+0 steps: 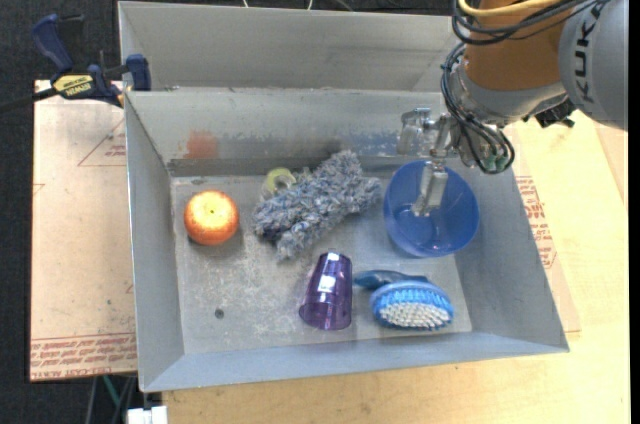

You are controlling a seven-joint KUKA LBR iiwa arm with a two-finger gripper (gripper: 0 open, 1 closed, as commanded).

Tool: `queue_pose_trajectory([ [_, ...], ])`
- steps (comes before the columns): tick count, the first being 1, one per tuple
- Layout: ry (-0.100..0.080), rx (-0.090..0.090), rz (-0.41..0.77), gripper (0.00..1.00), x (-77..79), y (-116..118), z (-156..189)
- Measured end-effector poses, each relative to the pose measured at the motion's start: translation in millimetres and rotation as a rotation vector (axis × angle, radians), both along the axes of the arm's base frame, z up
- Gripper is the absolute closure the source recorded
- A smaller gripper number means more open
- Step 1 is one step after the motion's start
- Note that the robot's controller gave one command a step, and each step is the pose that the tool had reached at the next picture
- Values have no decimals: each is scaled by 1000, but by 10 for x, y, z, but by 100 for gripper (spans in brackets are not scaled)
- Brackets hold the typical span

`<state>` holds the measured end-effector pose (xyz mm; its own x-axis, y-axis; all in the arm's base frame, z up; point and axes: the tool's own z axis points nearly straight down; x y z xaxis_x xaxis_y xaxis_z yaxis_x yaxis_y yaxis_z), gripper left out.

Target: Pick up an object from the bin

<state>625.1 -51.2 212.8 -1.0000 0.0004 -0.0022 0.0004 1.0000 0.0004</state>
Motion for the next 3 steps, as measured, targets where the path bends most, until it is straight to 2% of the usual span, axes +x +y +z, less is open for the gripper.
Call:
queue_pose_trajectory([
  [1, -3, 0, 241, 0, 159, 450, -989],
  [2, -16, -1, 255, 0, 229, 893, -603],
  [3, -1, 2, 615, 0, 272, 1213, -1116],
])
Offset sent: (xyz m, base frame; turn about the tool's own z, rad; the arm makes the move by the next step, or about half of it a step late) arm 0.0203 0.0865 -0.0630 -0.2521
